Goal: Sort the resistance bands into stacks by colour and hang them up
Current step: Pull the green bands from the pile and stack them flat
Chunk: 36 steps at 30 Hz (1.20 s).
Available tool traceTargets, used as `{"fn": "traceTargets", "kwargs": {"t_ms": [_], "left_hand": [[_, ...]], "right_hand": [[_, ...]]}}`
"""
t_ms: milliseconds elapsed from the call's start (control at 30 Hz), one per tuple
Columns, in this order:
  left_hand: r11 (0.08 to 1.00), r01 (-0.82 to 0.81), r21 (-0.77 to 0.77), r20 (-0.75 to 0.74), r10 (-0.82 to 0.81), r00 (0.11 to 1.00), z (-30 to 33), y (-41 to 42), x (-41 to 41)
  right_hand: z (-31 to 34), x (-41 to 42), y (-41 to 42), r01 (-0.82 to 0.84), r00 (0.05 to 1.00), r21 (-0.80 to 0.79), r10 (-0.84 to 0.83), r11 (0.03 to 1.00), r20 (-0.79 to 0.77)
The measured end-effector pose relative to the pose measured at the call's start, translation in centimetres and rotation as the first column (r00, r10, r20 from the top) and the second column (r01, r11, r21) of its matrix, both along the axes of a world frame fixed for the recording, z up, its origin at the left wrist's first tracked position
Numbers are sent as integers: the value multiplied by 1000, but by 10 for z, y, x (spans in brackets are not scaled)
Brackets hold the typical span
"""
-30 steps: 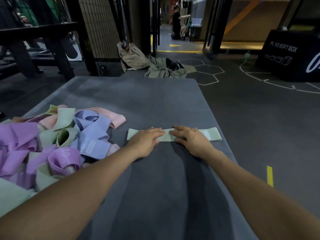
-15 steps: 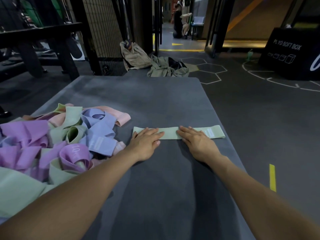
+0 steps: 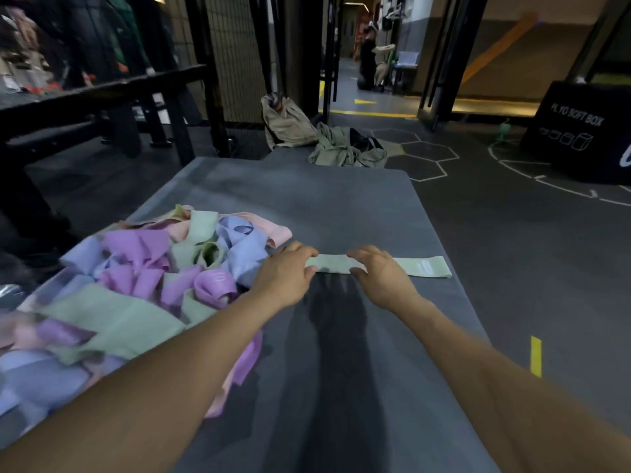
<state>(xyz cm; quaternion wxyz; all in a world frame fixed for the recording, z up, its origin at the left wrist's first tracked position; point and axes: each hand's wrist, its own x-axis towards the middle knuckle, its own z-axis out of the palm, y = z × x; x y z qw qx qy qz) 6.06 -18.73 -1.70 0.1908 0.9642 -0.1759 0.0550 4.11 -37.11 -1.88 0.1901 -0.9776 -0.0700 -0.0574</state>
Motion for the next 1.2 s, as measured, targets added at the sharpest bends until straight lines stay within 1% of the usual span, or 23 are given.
{"fn": "traceTargets", "kwargs": {"t_ms": [100, 200, 300, 433, 500, 533, 600, 700, 767, 800, 867, 933, 967, 1033, 1067, 1133, 1200], "left_hand": [[998, -44, -46, -1, 44, 999, 13, 33, -31], [993, -107, -44, 6, 107, 994, 23, 71, -63], [991, -114, -73, 39, 117, 992, 25, 111, -90], [983, -169, -70, 68, 173, 982, 27, 154, -118], [978, -175, -111, 61, 183, 981, 29, 170, -127], [978, -168, -122, 46, 175, 984, 29, 177, -129], [980, -144, -134, 9, 146, 989, 29, 189, -134], [976, -133, -171, -38, 128, 991, 29, 194, -140], [980, -121, -159, -54, 114, 992, 30, 193, -145], [983, -108, -151, -58, 100, 993, 30, 192, -147], [984, -100, -146, -66, 91, 994, 29, 192, -149], [982, -129, -140, -74, 120, 990, 29, 194, -151], [981, -140, -132, -77, 131, 988, 29, 195, -152], [980, -142, -136, -93, 130, 987, 31, 194, -154], [977, -134, -165, -100, 119, 988, 35, 193, -155], [952, -115, -282, -111, 87, 990, 50, 187, -156], [897, -109, -429, -125, 60, 990, 71, 180, -156]], "right_hand": [[12, -21, 37, -19, 1000, 65, 20, 998, -8], [18, -43, 76, -75, 997, 99, 76, 992, -7], [22, -65, 117, -123, 991, 154, 128, 980, -27], [29, -88, 167, -244, 968, 169, 250, 955, -19], [30, -97, 188, -279, 956, 205, 291, 938, -28], [29, -99, 195, -281, 955, 199, 293, 939, -34], [30, -103, 205, -255, 964, 160, 264, 954, -36], [35, -104, 208, -179, 981, 148, 188, 973, -54], [39, -105, 209, -158, 986, 139, 164, 978, -32], [42, -106, 209, -169, 985, 163, 174, 972, -15], [47, -114, 209, -264, 962, 223, 271, 938, -2], [47, -123, 209, -380, 916, 216, 398, 899, -46], [45, -126, 209, -408, 900, 196, 429, 891, -77], [45, -128, 209, -391, 903, 195, 416, 900, -110], [48, -126, 208, -378, 909, 220, 406, 899, -96], [61, -119, 204, -362, 923, 284, 385, 888, -26], [82, -113, 200, -348, 934, 386, 353, 855, 61]]}}
